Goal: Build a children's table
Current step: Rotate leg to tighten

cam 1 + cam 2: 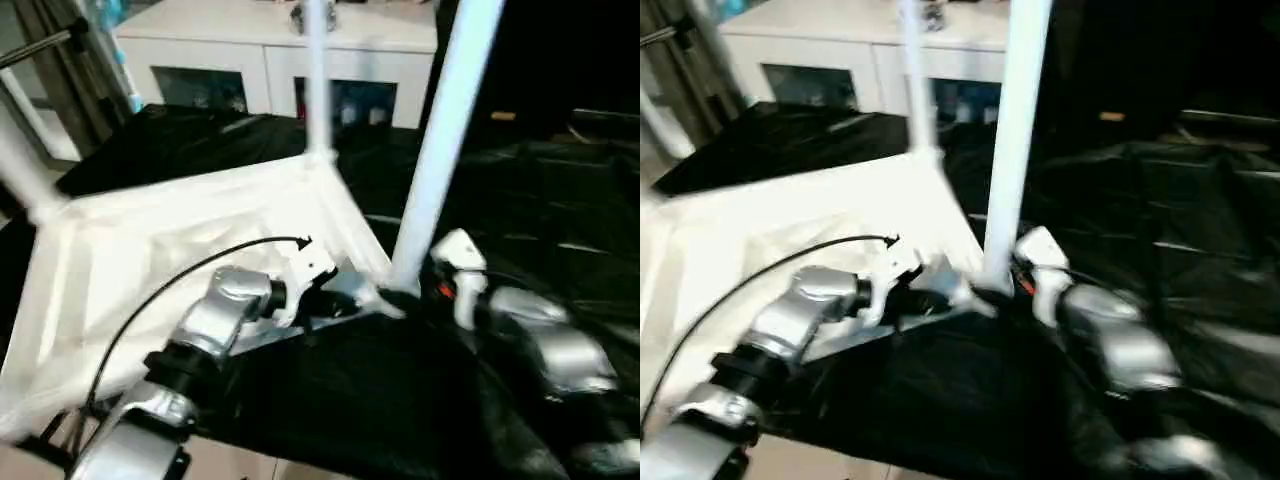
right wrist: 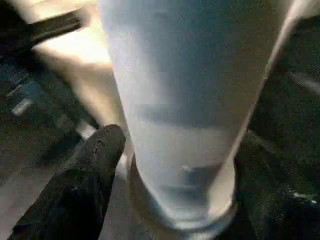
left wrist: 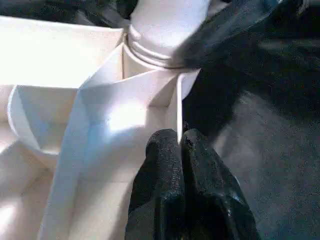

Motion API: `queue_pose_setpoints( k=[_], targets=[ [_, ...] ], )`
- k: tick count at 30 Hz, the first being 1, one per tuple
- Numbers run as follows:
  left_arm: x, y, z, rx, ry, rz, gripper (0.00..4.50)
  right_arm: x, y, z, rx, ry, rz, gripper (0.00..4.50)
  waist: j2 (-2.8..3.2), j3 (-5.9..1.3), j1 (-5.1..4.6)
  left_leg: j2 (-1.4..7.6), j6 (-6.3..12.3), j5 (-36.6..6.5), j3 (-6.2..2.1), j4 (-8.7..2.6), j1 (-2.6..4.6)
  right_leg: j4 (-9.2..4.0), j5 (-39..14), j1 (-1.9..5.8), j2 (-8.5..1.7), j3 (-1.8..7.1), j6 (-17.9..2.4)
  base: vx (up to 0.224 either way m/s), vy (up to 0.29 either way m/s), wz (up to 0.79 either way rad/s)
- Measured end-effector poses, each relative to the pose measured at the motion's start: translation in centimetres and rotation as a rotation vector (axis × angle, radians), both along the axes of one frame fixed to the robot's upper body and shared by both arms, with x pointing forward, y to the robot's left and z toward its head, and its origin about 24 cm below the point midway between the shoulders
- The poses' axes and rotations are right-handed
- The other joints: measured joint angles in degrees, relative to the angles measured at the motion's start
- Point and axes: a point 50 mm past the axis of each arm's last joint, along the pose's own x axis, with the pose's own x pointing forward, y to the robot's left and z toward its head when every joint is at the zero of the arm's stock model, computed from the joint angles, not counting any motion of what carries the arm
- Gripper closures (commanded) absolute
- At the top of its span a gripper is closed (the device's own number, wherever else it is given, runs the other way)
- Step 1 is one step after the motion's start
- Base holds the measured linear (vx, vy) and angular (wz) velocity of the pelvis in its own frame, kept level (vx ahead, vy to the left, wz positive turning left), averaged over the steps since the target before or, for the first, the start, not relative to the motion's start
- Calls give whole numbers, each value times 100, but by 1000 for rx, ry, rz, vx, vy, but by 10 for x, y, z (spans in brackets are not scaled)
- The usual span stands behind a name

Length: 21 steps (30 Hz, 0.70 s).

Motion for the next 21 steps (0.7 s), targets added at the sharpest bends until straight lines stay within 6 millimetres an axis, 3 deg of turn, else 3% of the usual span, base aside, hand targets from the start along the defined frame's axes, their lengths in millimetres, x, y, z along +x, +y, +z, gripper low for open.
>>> queue_pose_setpoints(
  k=[4, 9, 15, 21],
  targets=[
    [-3, 6, 0, 19, 6, -73, 450, -8, -4, 3, -8, 50, 103, 99, 35, -3, 32, 0, -10, -6, 0, 9, -6, 3, 2, 4, -1, 1, -3, 0, 0, 0],
    [-7, 9, 0, 35, 21, -139, 450, -12, -1, 2, -15, 75, 173, 155, 54, -6, 42, 0, -31, -16, -1, 9, 12, 5, 2, 28, -1, 2, -3, 0, 0, 0],
    [-9, 11, 0, 37, 26, -169, 450, -14, 4, 3, -15, 89, 208, 191, 52, -6, 44, -1, -31, -17, -1, 9, 16, 2, 2, 30, -3, 2, -3, 0, 0, 0],
    [-9, 12, 0, 39, 24, -171, 450, -14, 4, 3, -16, 90, 214, 198, 48, -4, 45, -1, -31, -17, -1, 9, 14, 4, 2, 31, -3, 2, -3, 0, 0, 0]
  ],
)
